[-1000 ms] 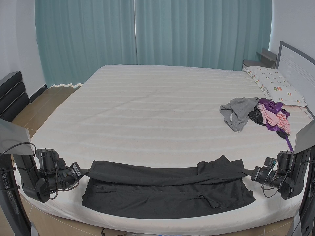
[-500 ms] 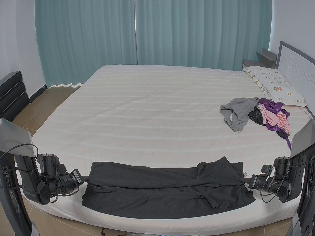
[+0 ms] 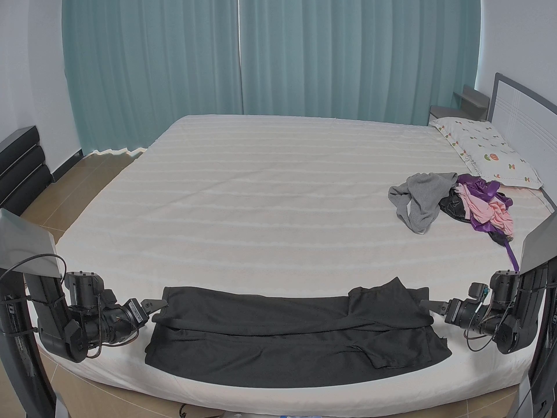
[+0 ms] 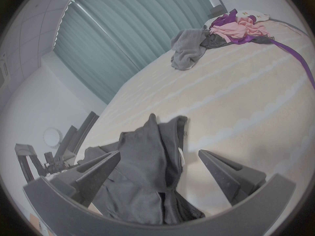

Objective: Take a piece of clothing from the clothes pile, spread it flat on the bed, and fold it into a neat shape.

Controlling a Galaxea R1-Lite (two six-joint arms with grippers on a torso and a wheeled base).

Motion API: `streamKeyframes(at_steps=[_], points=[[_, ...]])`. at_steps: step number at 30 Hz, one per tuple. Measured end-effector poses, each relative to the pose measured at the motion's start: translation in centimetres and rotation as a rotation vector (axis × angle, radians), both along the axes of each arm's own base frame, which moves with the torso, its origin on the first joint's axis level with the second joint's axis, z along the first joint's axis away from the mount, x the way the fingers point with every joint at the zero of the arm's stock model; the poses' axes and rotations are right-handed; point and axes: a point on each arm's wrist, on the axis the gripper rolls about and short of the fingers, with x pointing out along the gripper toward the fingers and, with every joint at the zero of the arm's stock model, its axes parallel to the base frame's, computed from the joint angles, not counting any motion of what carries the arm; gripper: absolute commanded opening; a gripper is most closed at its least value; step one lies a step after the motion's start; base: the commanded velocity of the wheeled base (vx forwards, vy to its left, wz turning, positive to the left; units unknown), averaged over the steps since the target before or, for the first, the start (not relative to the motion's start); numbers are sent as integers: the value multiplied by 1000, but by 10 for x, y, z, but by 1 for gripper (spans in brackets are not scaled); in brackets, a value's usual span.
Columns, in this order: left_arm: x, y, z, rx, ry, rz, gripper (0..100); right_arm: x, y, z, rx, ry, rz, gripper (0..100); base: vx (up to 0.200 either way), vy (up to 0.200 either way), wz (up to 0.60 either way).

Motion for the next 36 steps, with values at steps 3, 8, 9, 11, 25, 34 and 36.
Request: streamKeyframes(at_steps=[3,8,9,11,25,34,36], points=[[3,1,3,-6,-16,9,100,6,-2,5,41,-14,-33,100,0,0,0],[20,1,10,-55,-54,48,100,17,-3,8,80,-39,-58,100,0,0,0],[24,1,12,-61,-60,53,100,19,-3,9,87,-41,-61,100,0,0,0],[33,0,14,-67,-75,56,100,22,-3,8,99,-43,-67,100,0,0,0],[83,-22,-5,35,-104,26,100,34,-2,-2,125,-15,-74,100,0,0,0],[85,-27,-19,63,-81,19,0,36,-2,-4,122,-18,-80,100,0,0,0],[85,-28,-20,64,-78,18,0,39,-3,-4,118,-22,-84,100,0,0,0]])
